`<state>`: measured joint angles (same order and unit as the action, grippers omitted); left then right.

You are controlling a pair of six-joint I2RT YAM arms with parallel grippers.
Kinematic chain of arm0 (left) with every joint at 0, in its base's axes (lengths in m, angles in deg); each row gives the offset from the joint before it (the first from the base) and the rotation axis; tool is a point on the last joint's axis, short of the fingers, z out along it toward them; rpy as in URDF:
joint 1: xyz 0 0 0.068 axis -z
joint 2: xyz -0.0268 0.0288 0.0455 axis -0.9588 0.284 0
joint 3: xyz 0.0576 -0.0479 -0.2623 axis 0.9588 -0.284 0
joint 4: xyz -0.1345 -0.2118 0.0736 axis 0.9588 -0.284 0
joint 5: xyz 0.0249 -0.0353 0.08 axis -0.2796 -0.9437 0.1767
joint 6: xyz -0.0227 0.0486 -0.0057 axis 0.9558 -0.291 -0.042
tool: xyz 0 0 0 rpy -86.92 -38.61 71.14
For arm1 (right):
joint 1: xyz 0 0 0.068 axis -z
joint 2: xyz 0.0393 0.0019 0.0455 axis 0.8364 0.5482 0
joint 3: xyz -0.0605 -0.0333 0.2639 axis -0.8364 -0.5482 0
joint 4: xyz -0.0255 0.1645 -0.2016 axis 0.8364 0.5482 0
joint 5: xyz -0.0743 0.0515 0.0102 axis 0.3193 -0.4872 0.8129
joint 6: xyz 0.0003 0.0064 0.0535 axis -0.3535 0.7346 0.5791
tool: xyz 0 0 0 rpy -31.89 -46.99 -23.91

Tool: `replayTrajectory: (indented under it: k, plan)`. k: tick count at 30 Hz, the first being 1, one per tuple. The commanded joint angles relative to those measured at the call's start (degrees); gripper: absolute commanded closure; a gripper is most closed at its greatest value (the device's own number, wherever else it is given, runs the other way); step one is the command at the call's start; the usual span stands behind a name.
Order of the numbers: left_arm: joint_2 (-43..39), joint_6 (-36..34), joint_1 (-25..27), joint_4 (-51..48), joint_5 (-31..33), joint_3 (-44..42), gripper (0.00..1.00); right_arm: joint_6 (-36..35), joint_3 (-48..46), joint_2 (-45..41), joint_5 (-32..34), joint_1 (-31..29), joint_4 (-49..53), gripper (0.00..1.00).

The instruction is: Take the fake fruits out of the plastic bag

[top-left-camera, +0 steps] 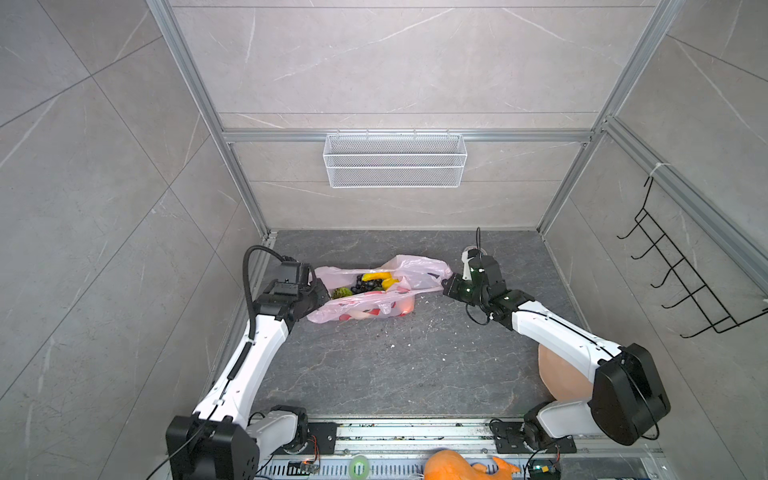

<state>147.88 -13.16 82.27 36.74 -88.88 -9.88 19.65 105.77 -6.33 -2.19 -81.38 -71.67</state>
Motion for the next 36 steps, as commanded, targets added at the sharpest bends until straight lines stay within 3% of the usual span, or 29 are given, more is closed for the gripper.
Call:
replayTrajectory:
  k: [1,5,9,13,16,18,23,28,36]
  plan:
    - [-1.13,1.01,-2.21,6.55,-4.81,-3.18,1.00,3.62,-3.64,5.21,-6.54,2.85,-6.33,1.00]
    - [-0.01,1.66,-2.28,8.70,-8.13,-6.18,1.00,7.70,-5.79,12.68,-10.60,2.22,-13.68,1.00]
    - [1.07,0.82,-1.71,8.73,-8.54,-7.13,1.00,5.76,-4.78,13.61,-9.70,0.74,-11.33,1.00]
    - [-0.03,-0.44,1.05,7.62,-5.21,-7.51,1.00,-2.08,-2.17,5.20,0.45,-2.33,0.97,0.59]
    - [-0.81,-1.64,4.28,6.62,-1.35,-7.67,1.00,-5.87,-0.33,-0.03,6.00,-4.38,8.48,0.42]
    - [-1.03,-2.21,6.63,6.08,1.42,-7.75,1.00,-7.44,0.67,-2.59,9.30,-5.82,13.17,0.36]
    - [-0.29,-2.87,10.95,4.67,6.94,-7.30,1.00,-10.11,2.67,-8.82,17.65,-10.78,22.10,0.34]
    - [-0.09,-2.88,11.29,4.15,7.98,-7.06,1.00,-12.43,6.42,-11.82,25.76,-19.20,26.80,0.37]
    - [-0.26,-2.76,11.38,4.24,8.04,-6.86,1.00,-11.88,17.99,5.81,22.94,-27.73,22.34,0.39]
